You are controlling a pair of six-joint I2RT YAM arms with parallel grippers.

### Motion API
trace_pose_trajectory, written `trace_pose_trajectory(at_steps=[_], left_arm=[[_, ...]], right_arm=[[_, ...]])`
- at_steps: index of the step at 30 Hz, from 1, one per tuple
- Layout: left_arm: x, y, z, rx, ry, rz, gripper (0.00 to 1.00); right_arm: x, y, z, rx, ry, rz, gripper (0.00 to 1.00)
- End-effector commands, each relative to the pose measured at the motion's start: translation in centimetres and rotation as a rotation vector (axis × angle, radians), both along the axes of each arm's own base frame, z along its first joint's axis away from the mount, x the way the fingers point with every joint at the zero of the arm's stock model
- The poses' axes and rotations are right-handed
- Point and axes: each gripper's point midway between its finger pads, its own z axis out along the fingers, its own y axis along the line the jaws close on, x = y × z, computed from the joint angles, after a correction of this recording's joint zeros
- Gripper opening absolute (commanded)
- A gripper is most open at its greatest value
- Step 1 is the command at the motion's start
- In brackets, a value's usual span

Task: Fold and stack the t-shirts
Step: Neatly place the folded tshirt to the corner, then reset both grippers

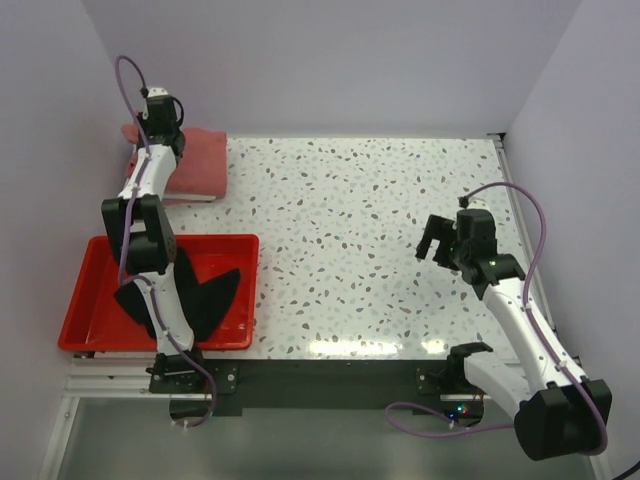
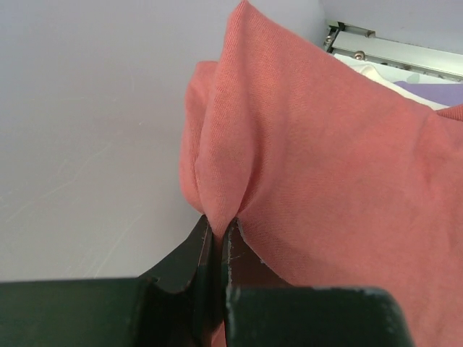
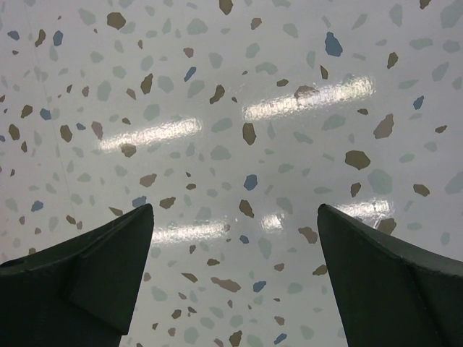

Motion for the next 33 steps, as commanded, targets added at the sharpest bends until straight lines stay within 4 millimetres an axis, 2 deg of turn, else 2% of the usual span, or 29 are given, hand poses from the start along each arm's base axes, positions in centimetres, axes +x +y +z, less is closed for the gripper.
trace_pose_trajectory(at_steps=[1,11,12,13,15,16,17,21,24,26,28,29,30,31,32,33], left_arm=[[1.0,1.9,2.6,0.029,-0.133,0.052,0.0],[1.6,4.5,-0.2,-0.037,-0.12,0.082,0.0],[1.4,4.6,-0.5,-0.04,-0.11,0.09,0.03],[1.4,4.8,-0.7,-0.049,-0.116,0.1,0.35],[1.4,4.8,-0.8,-0.065,-0.116,0.102,0.68],[1.5,4.6,-0.7,-0.08,-0.127,0.101,0.89],[1.7,4.3,-0.5,-0.101,-0.137,0.082,0.99],[2.0,2.7,-0.3,-0.21,-0.181,0.057,1.0],[2.0,1.8,1.3,-0.26,-0.219,0.048,1.0],[2.1,0.9,3.7,-0.293,-0.264,0.019,1.0],[1.9,-0.2,5.4,-0.338,-0.298,0.004,1.0],[1.4,-1.1,7.1,-0.357,-0.323,-0.013,1.0],[1.1,-1.6,8.0,-0.371,-0.342,-0.018,1.0],[1.1,-2.9,8.5,-0.395,-0.359,-0.033,1.0],[0.5,-3.9,10.2,-0.409,-0.386,-0.057,1.0],[0.6,-5.7,10.9,-0.43,-0.402,-0.084,1.0]], right_arm=[[0.5,-0.8,1.1,-0.033,-0.027,-0.028,0.99],[0.5,-1.2,0.7,-0.05,-0.011,-0.042,0.99],[0.4,-1.2,0.7,-0.051,-0.006,-0.043,0.99],[0.5,-1.2,0.6,-0.051,-0.003,-0.041,0.99],[0.5,-1.2,0.5,-0.054,0.001,-0.038,0.99],[0.5,-1.3,0.5,-0.056,0.003,-0.042,0.99],[0.5,-1.3,0.4,-0.057,0.005,-0.041,0.99],[0.7,-1.1,0.3,-0.054,0.006,-0.036,0.99],[0.6,-1.1,0.5,-0.051,0.004,-0.03,0.99],[0.6,-0.9,0.6,-0.044,-0.005,-0.025,0.99],[0.7,-0.7,0.9,-0.035,-0.014,-0.019,0.99],[0.7,-0.7,0.9,-0.033,-0.017,-0.017,0.99],[0.6,-0.7,0.9,-0.032,-0.019,-0.016,0.99],[0.7,-0.6,1.0,-0.029,-0.023,-0.013,0.99],[0.6,-0.6,1.1,-0.026,-0.022,-0.011,0.99],[0.6,-0.5,1.2,-0.024,-0.023,-0.006,0.99]])
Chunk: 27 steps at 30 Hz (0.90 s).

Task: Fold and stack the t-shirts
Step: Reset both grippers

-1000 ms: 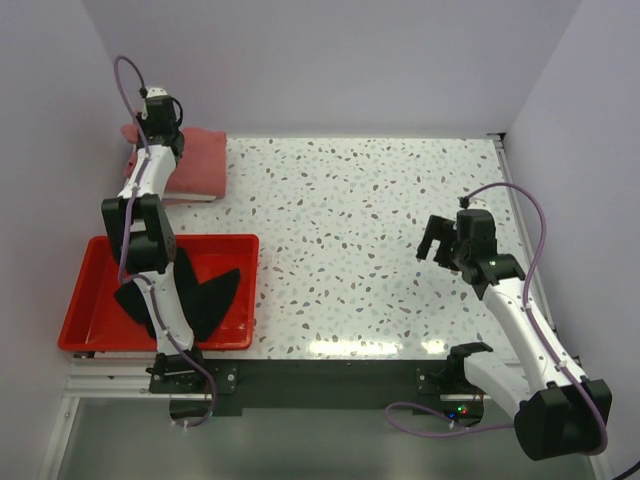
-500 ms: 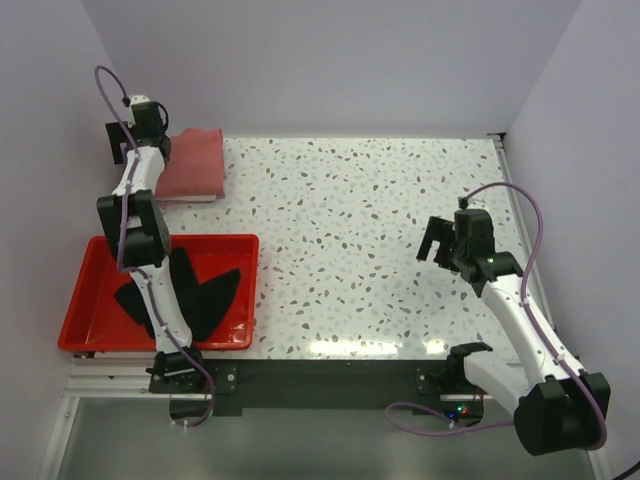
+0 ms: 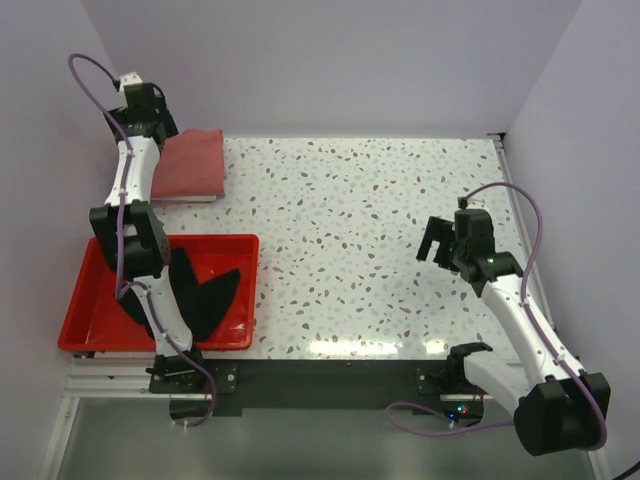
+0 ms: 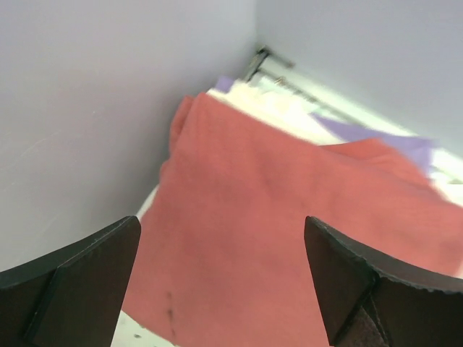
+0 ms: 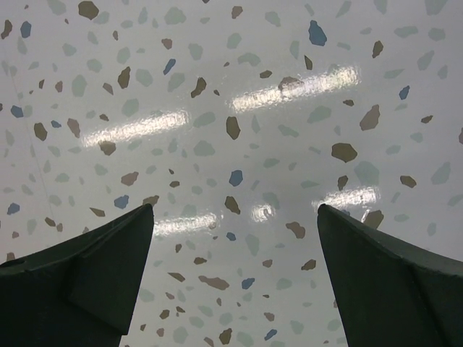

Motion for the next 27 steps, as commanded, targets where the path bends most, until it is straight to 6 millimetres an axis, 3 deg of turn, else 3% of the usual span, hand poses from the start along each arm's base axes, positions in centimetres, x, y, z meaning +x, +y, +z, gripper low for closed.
trace_pose_trajectory(at_steps=[1,4,5,6,8,9,10,11,12,13,15,16,17,18,19,21,24,26,27], left_arm=[[-1.0,-5.8,11.3,-0.076,-0.257,-0.084,1.0],[-1.5,-10.8,13.5,-0.086,-0.309,-0.147,1.0],[-1.9,-11.2,13.7,-0.088,-0.301,-0.149,1.0],[-2.0,-14.8,13.8,-0.122,-0.307,-0.2,1.0],[-3.1,-17.1,13.8,-0.176,-0.312,-0.231,1.0],[-3.5,-19.4,13.7,-0.21,-0.321,-0.28,1.0],[-4.1,-20.7,11.5,-0.23,-0.278,-0.315,1.0],[-5.0,-22.0,12.6,-0.248,-0.314,-0.355,1.0],[-5.8,-24.0,12.1,-0.273,-0.316,-0.373,1.0],[-7.5,-24.4,10.6,-0.278,-0.295,-0.366,1.0],[-9.2,-27.4,10.2,-0.307,-0.328,-0.426,1.0],[-11.3,-27.7,8.9,-0.31,-0.316,-0.441,1.0],[-12.1,-28.2,8.9,-0.316,-0.341,-0.446,1.0],[-13.7,-29.3,6.1,-0.325,-0.293,-0.465,1.0],[-15.2,-29.4,7.0,-0.335,-0.326,-0.468,1.0],[-17.3,-30.7,5.8,-0.366,-0.314,-0.481,1.0],[-20.7,-30.9,2.5,-0.385,-0.256,-0.458,1.0],[-22.0,-31.0,2.2,-0.387,-0.243,-0.452,1.0],[-22.9,-32.1,2.0,-0.396,-0.234,-0.469,1.0]], right_arm=[[0.8,0.3,2.4,0.015,-0.075,0.018,0.99],[0.8,0.6,2.6,0.028,-0.089,0.029,0.99],[0.8,0.7,2.7,0.034,-0.095,0.032,0.99],[0.8,0.7,2.7,0.036,-0.097,0.037,0.99],[0.7,0.8,2.6,0.041,-0.095,0.038,0.99],[0.6,0.9,2.6,0.043,-0.092,0.04,0.99],[0.6,0.9,2.7,0.045,-0.093,0.042,0.99],[0.6,1.0,2.7,0.05,-0.094,0.045,0.99],[0.6,1.3,2.8,0.059,-0.094,0.059,0.99],[0.6,1.4,2.8,0.065,-0.098,0.063,0.99],[0.6,1.9,3.0,0.083,-0.106,0.083,0.99],[0.6,2.1,3.2,0.09,-0.112,0.098,0.99],[0.5,2.3,3.2,0.095,-0.111,0.106,0.99],[0.5,2.2,3.3,0.093,-0.118,0.106,0.99],[0.5,2.0,3.4,0.085,-0.12,0.1,0.99],[0.5,1.9,3.4,0.083,-0.132,0.092,0.99],[0.4,1.8,3.6,0.084,-0.155,0.082,0.99],[0.3,1.6,4.2,0.088,-0.177,0.074,0.99],[0.3,1.7,4.4,0.093,-0.19,0.077,0.99]])
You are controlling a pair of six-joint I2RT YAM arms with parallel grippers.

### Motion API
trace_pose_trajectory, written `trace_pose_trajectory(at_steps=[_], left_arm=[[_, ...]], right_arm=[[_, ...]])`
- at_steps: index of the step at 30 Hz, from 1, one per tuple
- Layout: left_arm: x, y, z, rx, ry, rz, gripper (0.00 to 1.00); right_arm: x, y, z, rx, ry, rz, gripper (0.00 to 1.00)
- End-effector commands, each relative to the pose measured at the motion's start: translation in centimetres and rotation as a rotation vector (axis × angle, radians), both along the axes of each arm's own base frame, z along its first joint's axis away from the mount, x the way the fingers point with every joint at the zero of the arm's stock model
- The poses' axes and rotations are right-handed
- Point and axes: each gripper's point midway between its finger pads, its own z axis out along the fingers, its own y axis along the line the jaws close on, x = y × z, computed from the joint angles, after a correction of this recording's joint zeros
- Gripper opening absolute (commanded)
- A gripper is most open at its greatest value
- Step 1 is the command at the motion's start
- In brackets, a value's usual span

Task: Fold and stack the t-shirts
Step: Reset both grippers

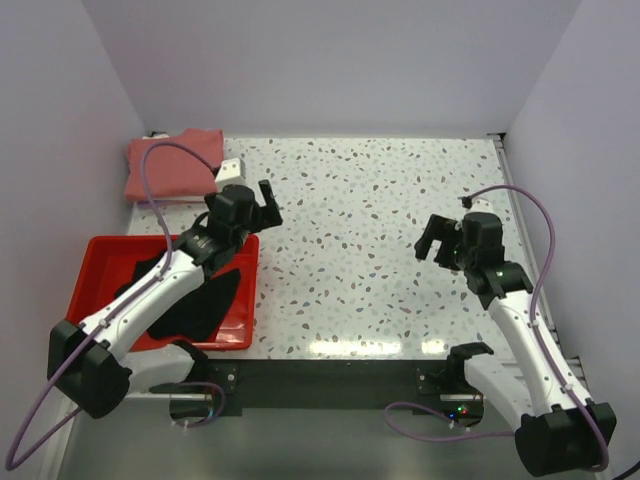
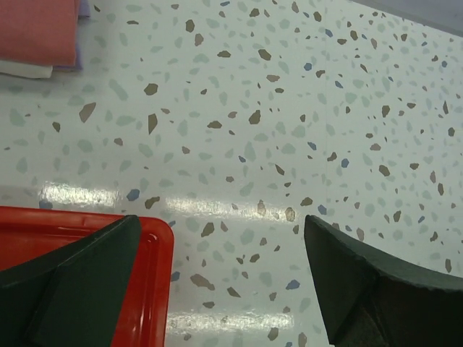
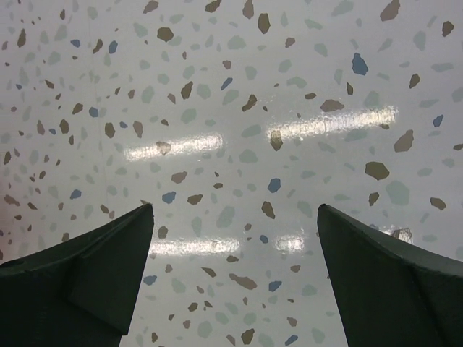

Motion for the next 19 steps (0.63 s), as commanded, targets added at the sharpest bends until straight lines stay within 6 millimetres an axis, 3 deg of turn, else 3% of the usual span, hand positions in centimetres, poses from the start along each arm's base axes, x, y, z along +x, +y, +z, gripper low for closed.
trace_pose_trajectory(at_steps=[1,9,13,19], left_arm=[[-1.4,-0.3,1.1,-0.044,-0.044,0.08,1.0],[-5.0,-5.5,-0.3,-0.033,0.005,-0.042,1.0],[-6.3,-7.5,-2.7,0.019,0.069,-0.086,1.0],[-6.3,-7.6,-2.9,0.023,0.073,-0.087,1.0]], right_arm=[[0.5,0.1,1.7,0.022,-0.096,0.002,0.99],[0.4,-0.4,2.3,0.019,-0.147,-0.026,0.99],[0.3,-0.4,2.6,0.017,-0.16,-0.022,0.99],[0.4,-0.2,2.3,0.029,-0.153,-0.019,0.99]])
